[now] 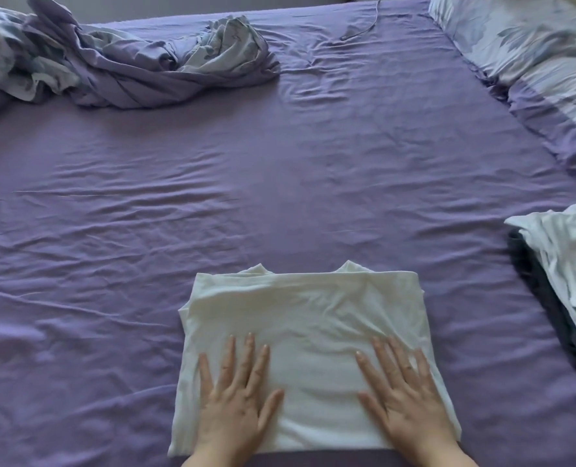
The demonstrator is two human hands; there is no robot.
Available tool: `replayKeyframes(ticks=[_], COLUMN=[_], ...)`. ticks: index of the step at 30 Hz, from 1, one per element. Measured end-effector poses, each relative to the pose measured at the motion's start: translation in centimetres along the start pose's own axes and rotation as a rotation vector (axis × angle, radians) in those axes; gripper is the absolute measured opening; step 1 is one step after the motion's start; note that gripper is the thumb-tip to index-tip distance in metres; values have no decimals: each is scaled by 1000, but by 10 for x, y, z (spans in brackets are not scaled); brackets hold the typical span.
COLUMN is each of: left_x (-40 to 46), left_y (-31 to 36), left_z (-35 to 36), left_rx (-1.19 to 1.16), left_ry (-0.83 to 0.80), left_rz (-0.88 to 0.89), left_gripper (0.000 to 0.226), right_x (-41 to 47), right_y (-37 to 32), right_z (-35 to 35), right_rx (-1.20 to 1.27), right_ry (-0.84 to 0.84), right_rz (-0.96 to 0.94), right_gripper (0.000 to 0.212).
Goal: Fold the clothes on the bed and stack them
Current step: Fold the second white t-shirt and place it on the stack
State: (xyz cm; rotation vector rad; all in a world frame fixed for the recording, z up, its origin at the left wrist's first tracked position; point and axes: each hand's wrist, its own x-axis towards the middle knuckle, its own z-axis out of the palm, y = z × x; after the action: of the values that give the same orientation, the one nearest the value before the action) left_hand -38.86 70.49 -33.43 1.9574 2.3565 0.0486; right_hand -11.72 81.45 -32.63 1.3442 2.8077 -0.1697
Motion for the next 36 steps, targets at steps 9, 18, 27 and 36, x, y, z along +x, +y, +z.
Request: replayKeyframes(ticks=[9, 18, 27, 36], left_x=[-2, 12, 38, 12], left_y=[159, 214, 244, 124], left_z=[-7, -31, -69, -90], left_rx=[-185, -485, -771, -1030], left_ry=[-92, -239, -207, 18], left_rz=[334, 134, -515, -552], left_gripper=[51, 88, 99, 54], right_x=[-1, 37, 70, 97], right_y=[46, 41, 21, -77], right_z=[-40, -74, -107, -119], right_rx=[392, 957, 1294, 1015], right_ry=[33, -65, -275, -157], right_rz=[377, 755, 730, 445], right_gripper=[64, 76, 17, 56])
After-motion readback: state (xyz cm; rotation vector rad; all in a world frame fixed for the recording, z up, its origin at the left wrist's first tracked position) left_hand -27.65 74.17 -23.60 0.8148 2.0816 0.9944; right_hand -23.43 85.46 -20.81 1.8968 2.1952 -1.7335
